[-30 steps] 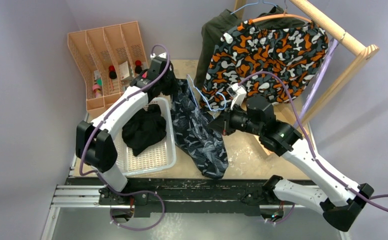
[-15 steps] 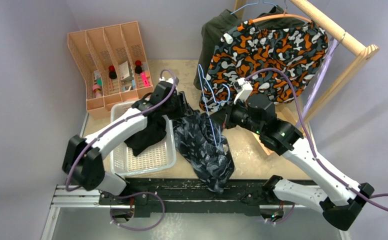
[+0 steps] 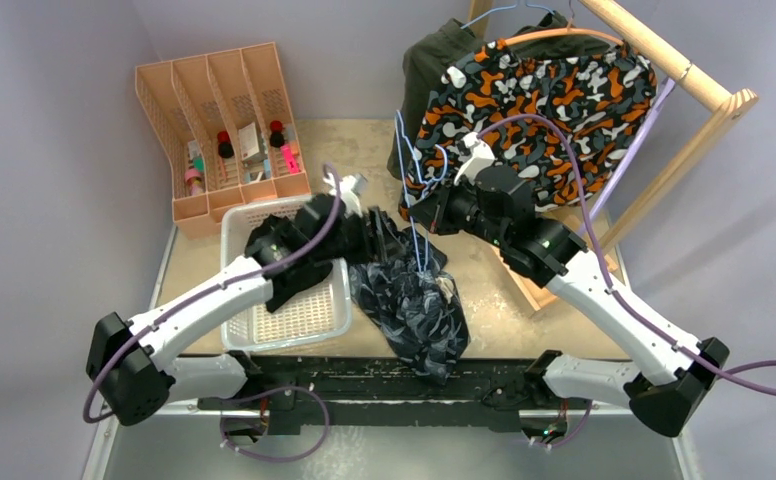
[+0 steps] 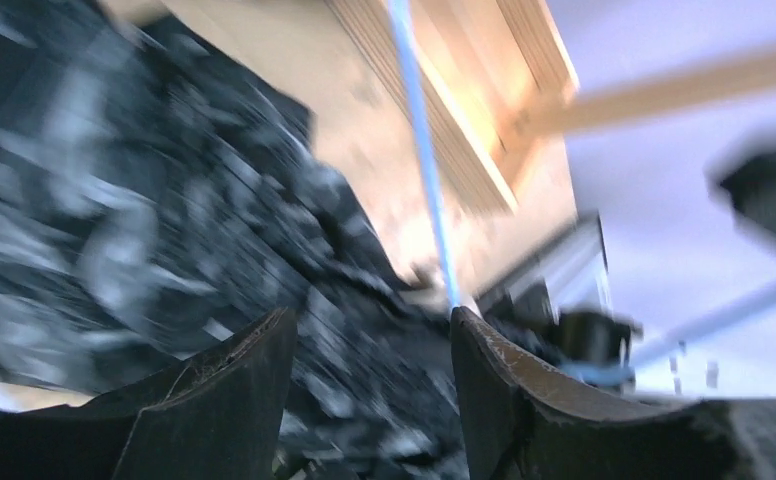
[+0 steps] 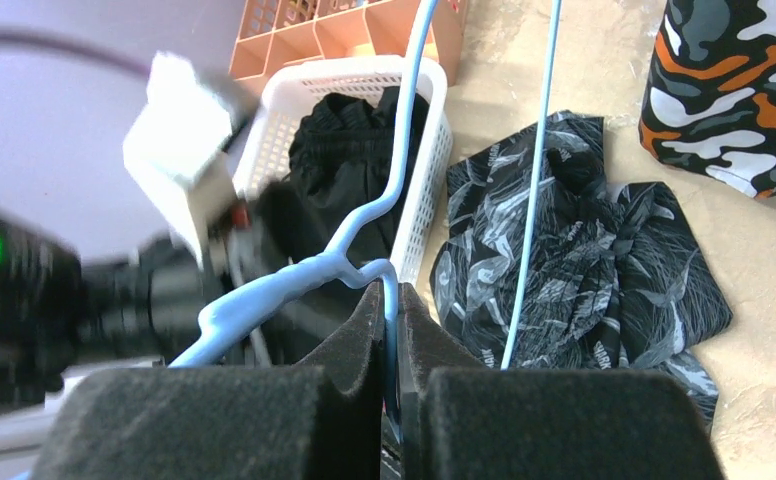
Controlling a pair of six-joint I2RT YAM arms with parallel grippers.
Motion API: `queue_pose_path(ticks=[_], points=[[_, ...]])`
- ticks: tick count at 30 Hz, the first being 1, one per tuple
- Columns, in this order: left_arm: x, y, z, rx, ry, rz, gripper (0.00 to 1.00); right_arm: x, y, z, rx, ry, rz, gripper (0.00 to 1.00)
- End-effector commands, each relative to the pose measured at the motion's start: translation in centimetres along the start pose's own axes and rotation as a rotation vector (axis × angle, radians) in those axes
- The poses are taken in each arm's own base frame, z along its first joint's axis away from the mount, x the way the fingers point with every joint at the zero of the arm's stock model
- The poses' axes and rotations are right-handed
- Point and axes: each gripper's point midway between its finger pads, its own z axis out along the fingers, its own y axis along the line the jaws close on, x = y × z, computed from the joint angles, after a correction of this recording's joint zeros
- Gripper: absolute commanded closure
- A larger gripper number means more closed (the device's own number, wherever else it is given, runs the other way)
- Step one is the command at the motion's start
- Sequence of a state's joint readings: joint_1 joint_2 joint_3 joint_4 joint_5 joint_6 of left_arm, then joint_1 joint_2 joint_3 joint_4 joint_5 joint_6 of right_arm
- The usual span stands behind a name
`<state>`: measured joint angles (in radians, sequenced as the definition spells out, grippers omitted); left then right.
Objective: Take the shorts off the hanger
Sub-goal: Remove the shorts from the hanger, then place the hanger on the clothes rod.
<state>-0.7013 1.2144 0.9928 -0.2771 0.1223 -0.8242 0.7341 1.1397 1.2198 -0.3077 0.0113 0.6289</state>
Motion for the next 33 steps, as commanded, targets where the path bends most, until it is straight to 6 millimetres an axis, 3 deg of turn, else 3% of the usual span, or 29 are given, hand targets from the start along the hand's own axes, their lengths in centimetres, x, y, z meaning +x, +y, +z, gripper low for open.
queue_pose_path(ticks=[1, 6, 11, 18, 22, 24, 26, 29, 33], points=[[3.5, -6.8, -2.2, 0.221, 0.026, 0.001, 0.42, -2.5, 1.5, -0.4, -0.033, -0.081, 0.009, 1.0], [4.3, -7.7, -4.4, 0.275, -0.019, -0.034, 0.38, -1.5, 0.9, 0.4, -0.02, -0.054, 0.005, 1.0], [6.1, -8.0, -4.7, 0.299, 0.038, -0.002, 0.36, -0.8, 0.8, 1.0, -0.026, -0.031, 0.005, 1.0], [11.1, -6.3, -3.5, 0.143, 0.112, 0.112, 0.35, -0.4, -0.4, 1.3, 0.029, -0.026, -0.003, 1.0], [12.4, -4.7, -3.9, 0.031, 0.031, 0.089, 0.35, -1.3, -1.3, 0.2, 0.097, -0.036, -0.03, 1.0], [12.0, -4.3, -4.0, 0.022, -0.022, 0.032, 0.35, -1.5, -1.2, -0.5, 0.101, -0.038, -0.038, 1.0], [10.6, -5.2, -4.2, 0.044, -0.081, -0.001, 0.35, -1.3, -1.4, -1.2, 0.106, -0.031, -0.021, 1.0], [8.5, -8.1, -4.3, 0.094, -0.137, 0.031, 0.36, -0.4, -1.2, -2.0, 0.068, -0.039, 0.041, 1.0], [7.9, -11.9, -4.0, 0.135, -0.181, 0.114, 0.36, 0.5, -0.7, -2.6, 0.029, -0.032, 0.116, 1.0]])
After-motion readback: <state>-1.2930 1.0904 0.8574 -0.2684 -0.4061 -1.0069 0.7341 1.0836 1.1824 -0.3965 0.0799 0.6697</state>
